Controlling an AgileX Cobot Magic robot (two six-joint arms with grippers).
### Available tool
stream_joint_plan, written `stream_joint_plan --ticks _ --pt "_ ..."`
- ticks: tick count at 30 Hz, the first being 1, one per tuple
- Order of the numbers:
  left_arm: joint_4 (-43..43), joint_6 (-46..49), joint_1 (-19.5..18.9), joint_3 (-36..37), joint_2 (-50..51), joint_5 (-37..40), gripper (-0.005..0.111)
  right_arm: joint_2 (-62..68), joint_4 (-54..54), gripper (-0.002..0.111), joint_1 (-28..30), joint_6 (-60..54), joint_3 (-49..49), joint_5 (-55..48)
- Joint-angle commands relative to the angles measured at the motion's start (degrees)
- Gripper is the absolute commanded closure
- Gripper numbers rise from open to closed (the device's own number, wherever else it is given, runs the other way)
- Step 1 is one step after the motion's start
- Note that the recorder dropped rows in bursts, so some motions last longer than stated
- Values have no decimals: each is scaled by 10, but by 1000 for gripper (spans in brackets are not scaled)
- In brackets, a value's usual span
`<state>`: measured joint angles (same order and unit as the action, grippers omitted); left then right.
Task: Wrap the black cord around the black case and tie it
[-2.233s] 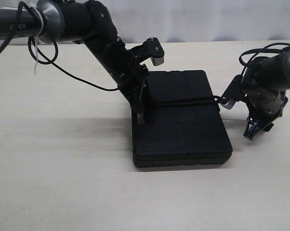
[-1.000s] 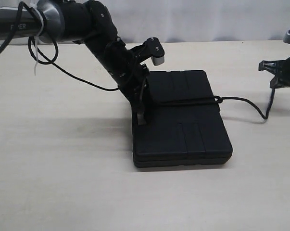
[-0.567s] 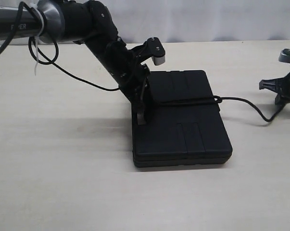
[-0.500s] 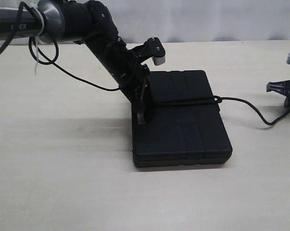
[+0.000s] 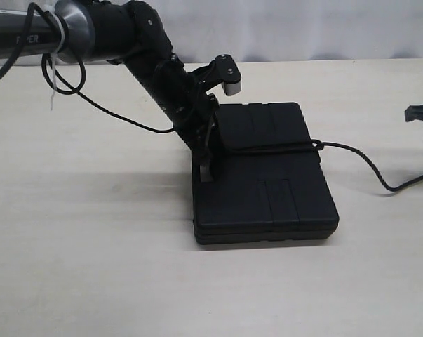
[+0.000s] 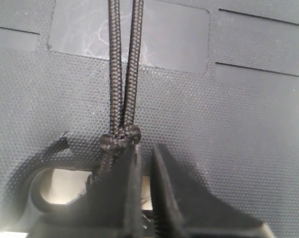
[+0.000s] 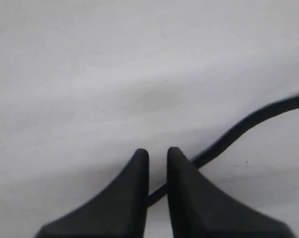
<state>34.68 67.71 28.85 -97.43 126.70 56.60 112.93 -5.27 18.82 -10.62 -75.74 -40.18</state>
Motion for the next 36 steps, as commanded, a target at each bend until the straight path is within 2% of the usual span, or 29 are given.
stream_joint_plan --ticks 1,2,3,6,7,11,13,18,19,21,22,23,29,31,32,36 --pt "10 1 5 0 -3 -1 99 -65 -54 69 3 -63 1 -47" --pt "10 1 5 0 -3 -1 99 -80 -95 63 2 -97 9 -52" --pt "10 1 5 0 -3 0 99 -97 -175 56 -11 -180 30 -56" --pt "10 1 5 0 -3 0 99 -117 -234 54 -60 -267 56 -54" --pt "10 1 5 0 -3 0 99 -121 -231 54 -99 -289 58 -58" --pt "12 1 5 0 -3 1 99 -119 -146 54 -183 -257 58 -54" --pt "12 1 5 0 -3 2 99 -109 -20 54 -226 -164 58 -34" --pt "12 1 5 0 -3 2 99 -89 168 54 -257 -14 58 -31" --pt "12 1 5 0 -3 2 99 -86 172 55 -257 -9 58 -31" --pt "12 1 5 0 -3 2 99 -75 183 68 -257 -6 60 -35" --pt "12 1 5 0 -3 2 99 -67 187 79 -257 -13 67 -35" --pt "12 1 5 0 -3 2 99 -63 187 82 -257 -23 71 -34" --pt "12 1 5 0 -3 2 99 -53 220 86 -257 -15 86 -28" --pt "12 1 5 0 -3 2 99 -51 229 101 -256 -15 87 -35" --pt "12 1 5 0 -3 2 99 -50 247 104 -256 -8 97 -31" --pt "12 1 5 0 -3 1 99 -44 303 104 -256 26 134 -2"
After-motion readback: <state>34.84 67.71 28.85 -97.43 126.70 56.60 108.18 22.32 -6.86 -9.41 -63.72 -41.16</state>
